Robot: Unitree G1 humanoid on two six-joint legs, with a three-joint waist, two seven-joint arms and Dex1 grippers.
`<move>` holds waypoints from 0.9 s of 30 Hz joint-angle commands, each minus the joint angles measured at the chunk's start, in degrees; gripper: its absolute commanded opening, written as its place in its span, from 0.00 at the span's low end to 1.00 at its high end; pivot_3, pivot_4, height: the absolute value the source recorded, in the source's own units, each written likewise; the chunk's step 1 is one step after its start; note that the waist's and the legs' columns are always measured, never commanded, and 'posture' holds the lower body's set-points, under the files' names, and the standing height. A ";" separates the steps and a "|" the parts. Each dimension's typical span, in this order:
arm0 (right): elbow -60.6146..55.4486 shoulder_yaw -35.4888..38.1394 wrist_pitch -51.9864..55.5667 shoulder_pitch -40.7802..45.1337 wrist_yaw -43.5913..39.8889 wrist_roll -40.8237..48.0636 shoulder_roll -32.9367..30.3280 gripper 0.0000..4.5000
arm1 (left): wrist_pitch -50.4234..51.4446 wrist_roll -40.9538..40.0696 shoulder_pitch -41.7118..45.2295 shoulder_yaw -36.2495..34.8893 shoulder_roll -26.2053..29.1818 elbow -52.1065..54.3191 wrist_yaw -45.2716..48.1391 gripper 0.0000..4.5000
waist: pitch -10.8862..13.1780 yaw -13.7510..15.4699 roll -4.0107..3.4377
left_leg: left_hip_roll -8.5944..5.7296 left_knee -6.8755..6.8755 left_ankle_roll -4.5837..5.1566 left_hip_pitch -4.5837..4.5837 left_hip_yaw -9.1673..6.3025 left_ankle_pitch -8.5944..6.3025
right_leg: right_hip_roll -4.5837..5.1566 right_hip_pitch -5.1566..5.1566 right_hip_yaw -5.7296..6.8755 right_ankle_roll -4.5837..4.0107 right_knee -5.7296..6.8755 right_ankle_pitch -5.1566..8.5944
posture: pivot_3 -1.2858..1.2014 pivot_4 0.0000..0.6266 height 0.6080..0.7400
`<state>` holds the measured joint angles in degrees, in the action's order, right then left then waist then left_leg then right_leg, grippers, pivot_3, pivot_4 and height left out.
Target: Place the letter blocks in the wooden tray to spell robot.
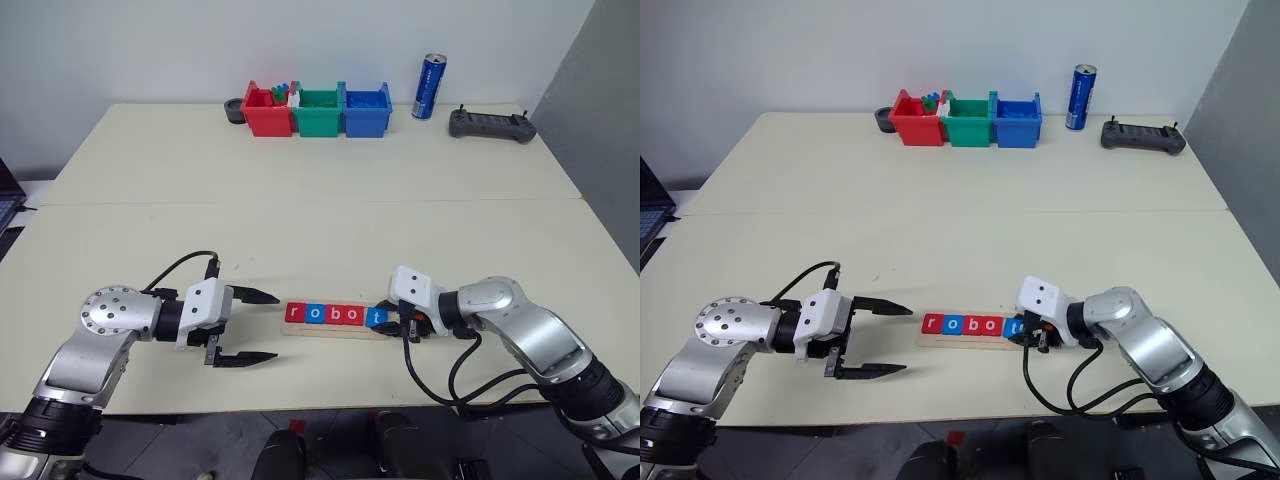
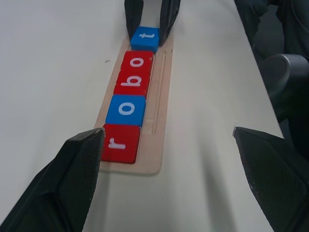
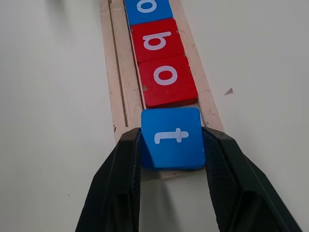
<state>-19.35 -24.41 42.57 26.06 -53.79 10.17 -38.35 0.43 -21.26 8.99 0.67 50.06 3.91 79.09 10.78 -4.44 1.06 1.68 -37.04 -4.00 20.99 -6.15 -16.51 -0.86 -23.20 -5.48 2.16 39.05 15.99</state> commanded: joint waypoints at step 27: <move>-7.84 7.29 4.56 -3.12 0.35 3.10 -4.33 0.69 | 6.97 -1.13 1.74 -0.39 0.23 8.36 -2.57 1.00 | 0.00 0.07 0.00 | -0.01 0.01 0.00 0.01 0.00 0.00 | 0.01 0.00 0.00 0.00 0.00 0.00 | 0.52 0.24 1.00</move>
<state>-25.29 -18.79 48.07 22.95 -53.66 12.96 -42.13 8.27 -22.08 10.46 0.82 50.03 12.44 76.00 10.78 -4.37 1.06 1.67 -37.03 -3.99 21.00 -6.15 -16.51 -0.86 -23.21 -5.48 2.17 39.05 15.99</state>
